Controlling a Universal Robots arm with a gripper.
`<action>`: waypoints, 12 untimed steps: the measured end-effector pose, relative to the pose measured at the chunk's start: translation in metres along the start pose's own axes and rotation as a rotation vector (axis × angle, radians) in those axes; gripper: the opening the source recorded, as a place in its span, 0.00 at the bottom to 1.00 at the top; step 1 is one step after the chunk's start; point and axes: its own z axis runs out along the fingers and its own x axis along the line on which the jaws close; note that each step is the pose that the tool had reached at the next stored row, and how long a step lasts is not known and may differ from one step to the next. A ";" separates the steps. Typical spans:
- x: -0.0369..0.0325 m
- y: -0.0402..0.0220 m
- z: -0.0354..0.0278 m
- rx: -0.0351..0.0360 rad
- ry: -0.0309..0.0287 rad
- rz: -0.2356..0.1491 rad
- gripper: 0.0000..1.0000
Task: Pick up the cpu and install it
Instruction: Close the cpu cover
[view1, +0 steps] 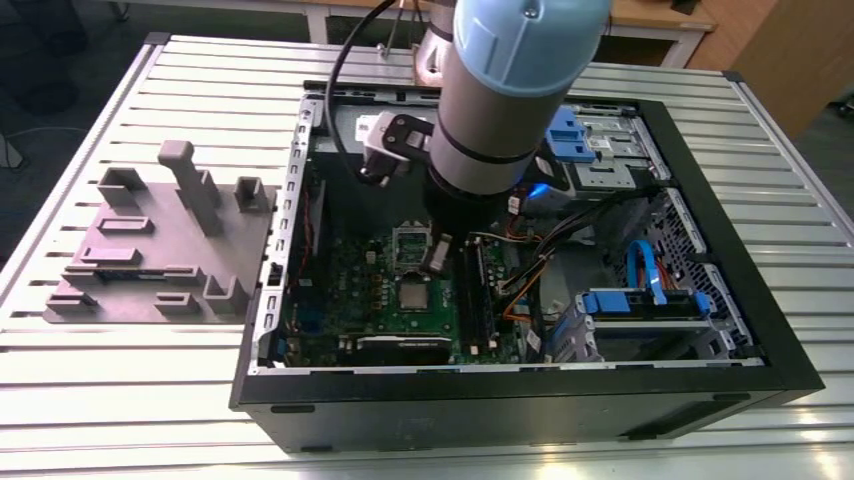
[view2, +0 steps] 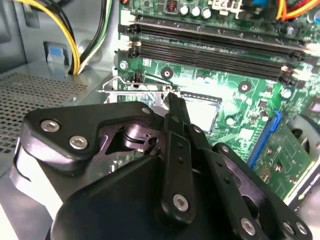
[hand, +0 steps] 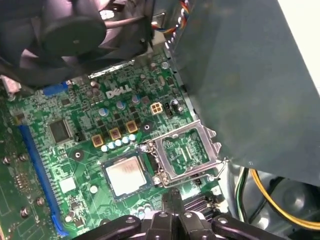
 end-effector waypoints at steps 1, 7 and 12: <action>0.0001 -0.0001 0.0004 -0.0021 0.0016 -0.016 0.10; -0.0046 -0.0077 0.0016 -0.0069 0.0046 -0.050 0.10; -0.0113 -0.0104 0.0034 -0.0142 -0.0138 -0.051 0.10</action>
